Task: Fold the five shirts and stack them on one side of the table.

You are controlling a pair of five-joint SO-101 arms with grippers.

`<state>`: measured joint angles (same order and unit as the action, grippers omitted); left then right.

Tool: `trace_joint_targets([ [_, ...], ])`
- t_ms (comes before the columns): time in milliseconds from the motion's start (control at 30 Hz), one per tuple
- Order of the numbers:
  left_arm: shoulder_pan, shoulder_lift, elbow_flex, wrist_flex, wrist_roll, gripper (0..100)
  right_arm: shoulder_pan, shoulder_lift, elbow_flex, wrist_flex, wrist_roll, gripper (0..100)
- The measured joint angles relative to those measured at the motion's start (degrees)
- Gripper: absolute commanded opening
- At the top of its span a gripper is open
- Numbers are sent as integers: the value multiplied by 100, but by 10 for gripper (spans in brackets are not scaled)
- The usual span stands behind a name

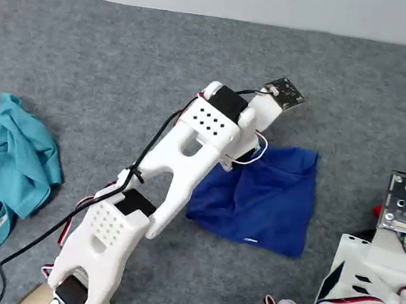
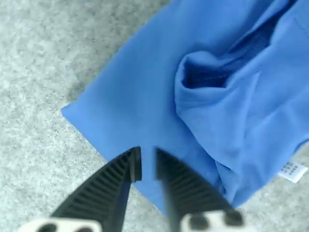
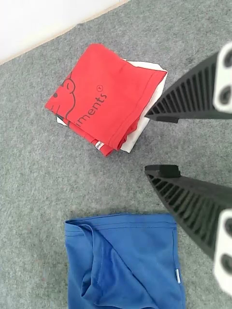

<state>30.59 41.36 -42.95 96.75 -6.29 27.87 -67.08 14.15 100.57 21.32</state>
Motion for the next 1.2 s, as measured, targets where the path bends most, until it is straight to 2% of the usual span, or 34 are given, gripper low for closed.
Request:
trace_joint_targets([
  [333, 176, 18, -703, 18, 0, 210, 0, 0, 0, 0, 0, 154],
  [600, 413, 343, -800, -229, 0, 209, 0, 0, 0, 0, 0, 154],
  [733, 501, 589, -800, -299, 0, 152, 0, 0, 0, 0, 0, 154],
  [933, 492, 730, -800, -422, -35, 3, 0, 0, 0, 0, 0, 154],
  [1200, 527, 730, -1213, -246, -35, 6, 0, 0, 264, 0, 0, 154],
])
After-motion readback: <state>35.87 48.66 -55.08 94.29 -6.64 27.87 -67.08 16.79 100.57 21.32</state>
